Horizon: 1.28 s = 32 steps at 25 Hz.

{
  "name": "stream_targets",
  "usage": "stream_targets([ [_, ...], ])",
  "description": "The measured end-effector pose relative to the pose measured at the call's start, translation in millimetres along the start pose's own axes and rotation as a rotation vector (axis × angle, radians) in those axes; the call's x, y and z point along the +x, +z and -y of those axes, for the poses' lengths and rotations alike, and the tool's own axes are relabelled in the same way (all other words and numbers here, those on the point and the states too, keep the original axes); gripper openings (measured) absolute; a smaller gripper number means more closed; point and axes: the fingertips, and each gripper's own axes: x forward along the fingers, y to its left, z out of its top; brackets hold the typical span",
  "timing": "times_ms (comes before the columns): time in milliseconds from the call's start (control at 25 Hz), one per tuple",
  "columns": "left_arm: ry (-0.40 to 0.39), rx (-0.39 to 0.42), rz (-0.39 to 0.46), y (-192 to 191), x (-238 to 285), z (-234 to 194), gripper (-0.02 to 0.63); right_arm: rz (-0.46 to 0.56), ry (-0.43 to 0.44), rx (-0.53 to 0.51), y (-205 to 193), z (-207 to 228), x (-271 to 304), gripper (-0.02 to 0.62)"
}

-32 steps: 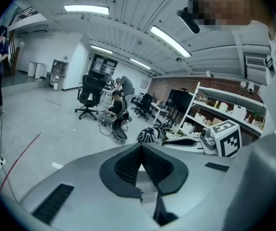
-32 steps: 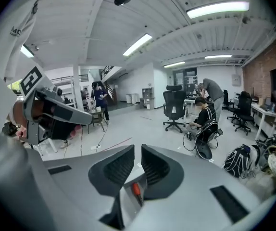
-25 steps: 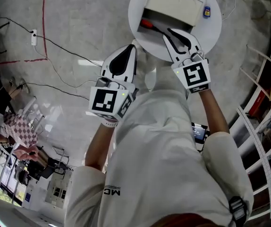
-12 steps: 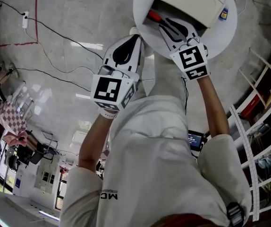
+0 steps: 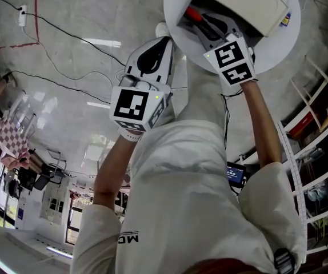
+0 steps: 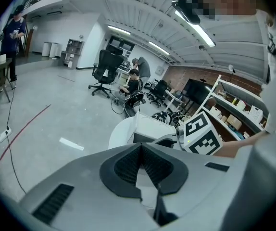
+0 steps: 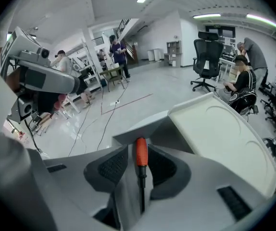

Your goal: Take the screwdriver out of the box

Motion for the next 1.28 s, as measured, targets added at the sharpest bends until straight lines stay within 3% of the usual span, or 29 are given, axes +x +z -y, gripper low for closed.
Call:
stream_targets([
  [200, -0.003, 0.028, -0.013, -4, 2, -2, 0.006, -0.069, 0.009, -0.022, -12, 3, 20, 0.167],
  [640, 0.028, -0.004, -0.018, -11, -5, -16, 0.006, -0.2, -0.02, -0.055, -37, 9, 43, 0.15],
  [1000, 0.015, 0.008, -0.008, -8, -7, -7, 0.006, -0.187, -0.029, -0.038, -34, 10, 39, 0.146],
  [1280, 0.0, 0.027, 0.002, -3, -11, 0, 0.006, -0.079, -0.099, -0.034, -21, 13, 12, 0.146],
])
